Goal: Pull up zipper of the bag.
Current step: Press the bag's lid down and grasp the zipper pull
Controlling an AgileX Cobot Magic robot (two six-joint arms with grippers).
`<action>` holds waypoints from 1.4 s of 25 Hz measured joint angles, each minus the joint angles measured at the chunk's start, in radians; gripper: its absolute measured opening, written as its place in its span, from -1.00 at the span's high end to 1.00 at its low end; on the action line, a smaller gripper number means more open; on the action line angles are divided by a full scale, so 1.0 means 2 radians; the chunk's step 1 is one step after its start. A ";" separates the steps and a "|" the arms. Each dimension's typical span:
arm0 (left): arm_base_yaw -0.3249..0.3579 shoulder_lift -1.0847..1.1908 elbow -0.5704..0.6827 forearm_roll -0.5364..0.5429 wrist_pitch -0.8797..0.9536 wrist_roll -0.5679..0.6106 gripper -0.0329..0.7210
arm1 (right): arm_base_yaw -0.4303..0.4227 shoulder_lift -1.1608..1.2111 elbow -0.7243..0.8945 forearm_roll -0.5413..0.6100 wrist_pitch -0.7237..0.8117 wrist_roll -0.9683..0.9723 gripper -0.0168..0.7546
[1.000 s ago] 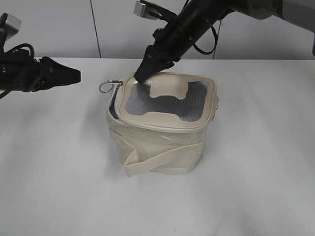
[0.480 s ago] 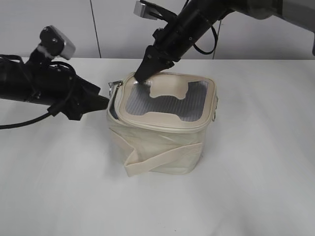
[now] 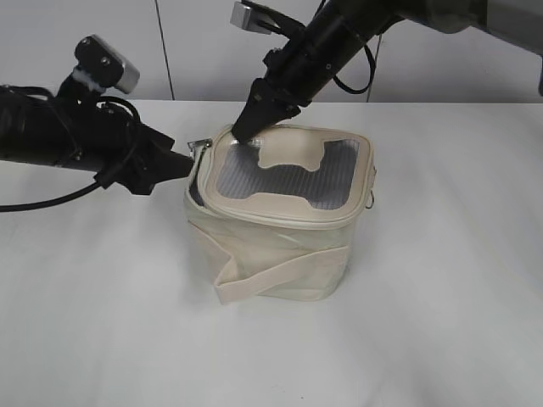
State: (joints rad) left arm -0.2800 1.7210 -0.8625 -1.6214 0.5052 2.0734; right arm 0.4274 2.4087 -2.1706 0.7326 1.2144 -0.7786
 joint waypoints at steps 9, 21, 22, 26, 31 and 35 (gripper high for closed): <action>0.000 0.000 -0.012 -0.004 0.005 0.000 -0.17 | 0.000 0.000 0.000 0.000 0.000 0.000 0.70; -0.001 0.008 -0.013 -0.005 -0.014 0.000 0.15 | 0.000 0.000 0.000 0.000 0.000 0.000 0.70; -0.001 0.010 -0.013 -0.005 -0.011 0.000 0.16 | 0.000 0.000 0.000 0.000 0.000 0.000 0.70; -0.001 0.014 -0.013 -0.003 0.003 0.000 0.17 | 0.000 0.000 0.000 0.000 0.000 0.000 0.70; -0.004 0.014 -0.013 0.020 0.015 -0.004 0.17 | 0.000 0.000 0.000 0.000 0.000 0.000 0.70; -0.006 0.014 -0.013 0.025 0.007 -0.011 0.14 | 0.000 0.000 0.000 0.000 0.000 0.000 0.70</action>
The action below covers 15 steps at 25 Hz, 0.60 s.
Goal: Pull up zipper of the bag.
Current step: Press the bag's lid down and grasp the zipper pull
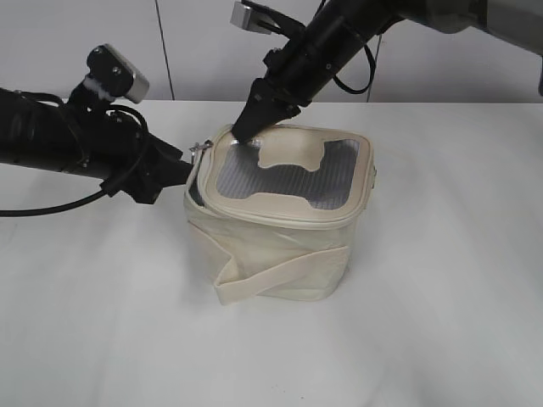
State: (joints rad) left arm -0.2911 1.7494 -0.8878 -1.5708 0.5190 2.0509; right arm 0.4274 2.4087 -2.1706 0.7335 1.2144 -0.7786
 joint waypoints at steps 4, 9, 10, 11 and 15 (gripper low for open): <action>-0.001 0.000 0.000 0.000 -0.002 -0.001 0.06 | 0.000 0.000 0.000 0.000 0.000 0.000 0.70; -0.020 0.000 0.000 -0.004 -0.022 -0.001 0.08 | 0.000 0.000 0.000 0.000 0.001 0.000 0.70; -0.025 0.000 0.000 -0.008 -0.032 -0.001 0.10 | 0.000 0.000 0.000 0.000 0.001 0.000 0.70; -0.030 0.000 0.000 -0.013 -0.040 -0.001 0.11 | 0.000 0.000 0.000 0.000 0.001 0.000 0.70; -0.035 0.000 -0.003 -0.021 -0.049 -0.001 0.19 | 0.000 0.000 0.000 0.000 0.001 0.000 0.70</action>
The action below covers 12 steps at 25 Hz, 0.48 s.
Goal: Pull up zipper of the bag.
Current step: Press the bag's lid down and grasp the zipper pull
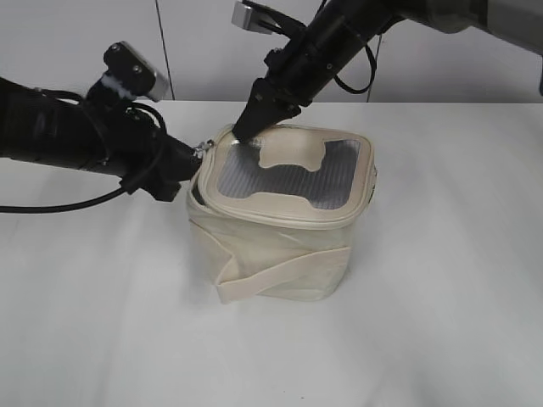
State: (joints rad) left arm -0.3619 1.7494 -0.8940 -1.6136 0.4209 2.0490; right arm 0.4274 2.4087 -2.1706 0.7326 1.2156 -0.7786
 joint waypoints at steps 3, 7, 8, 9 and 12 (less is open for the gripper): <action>-0.002 0.000 -0.011 -0.004 -0.002 0.000 0.27 | 0.000 0.000 0.000 0.000 0.000 0.000 0.70; -0.002 0.006 -0.023 -0.007 -0.003 0.000 0.31 | 0.000 0.000 0.000 0.000 0.000 0.000 0.70; -0.003 0.010 -0.024 -0.009 -0.003 0.000 0.34 | 0.000 0.000 0.000 0.000 0.000 0.000 0.70; -0.003 0.013 -0.025 -0.010 -0.002 0.000 0.37 | 0.000 0.000 0.000 -0.001 0.000 0.000 0.70; -0.003 0.023 -0.027 -0.014 -0.001 0.000 0.67 | 0.000 0.000 0.000 -0.002 0.000 0.000 0.70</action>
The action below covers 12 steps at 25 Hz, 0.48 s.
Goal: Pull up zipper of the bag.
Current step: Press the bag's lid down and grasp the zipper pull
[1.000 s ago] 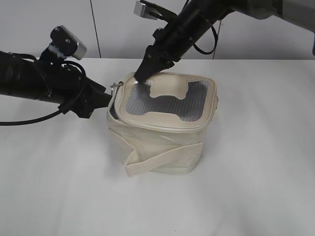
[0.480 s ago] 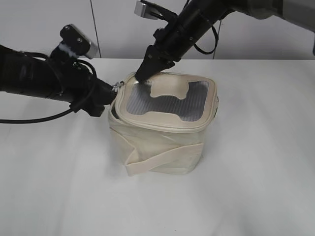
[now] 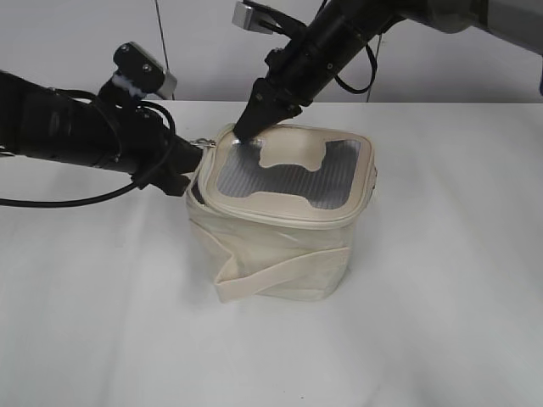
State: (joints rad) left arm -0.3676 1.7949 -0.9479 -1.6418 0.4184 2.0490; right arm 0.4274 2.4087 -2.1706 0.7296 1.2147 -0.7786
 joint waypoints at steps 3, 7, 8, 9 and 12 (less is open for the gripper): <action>0.000 0.003 0.000 -0.001 -0.002 0.000 0.91 | 0.000 0.000 0.000 -0.001 0.000 0.000 0.70; 0.000 0.002 -0.001 0.029 -0.008 -0.034 0.94 | 0.000 0.000 0.000 -0.002 0.000 0.000 0.70; 0.000 0.000 -0.001 0.048 -0.010 -0.051 0.94 | 0.000 0.000 0.000 -0.003 0.000 0.002 0.70; 0.000 -0.005 0.002 0.064 -0.012 -0.072 0.94 | 0.000 0.000 0.000 -0.004 0.000 0.003 0.70; -0.001 -0.035 0.029 0.102 -0.018 -0.118 0.94 | 0.000 0.000 0.000 -0.005 0.001 0.006 0.70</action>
State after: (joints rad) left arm -0.3701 1.7244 -0.8892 -1.4386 0.3826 1.8127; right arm 0.4274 2.4087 -2.1706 0.7201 1.2169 -0.7674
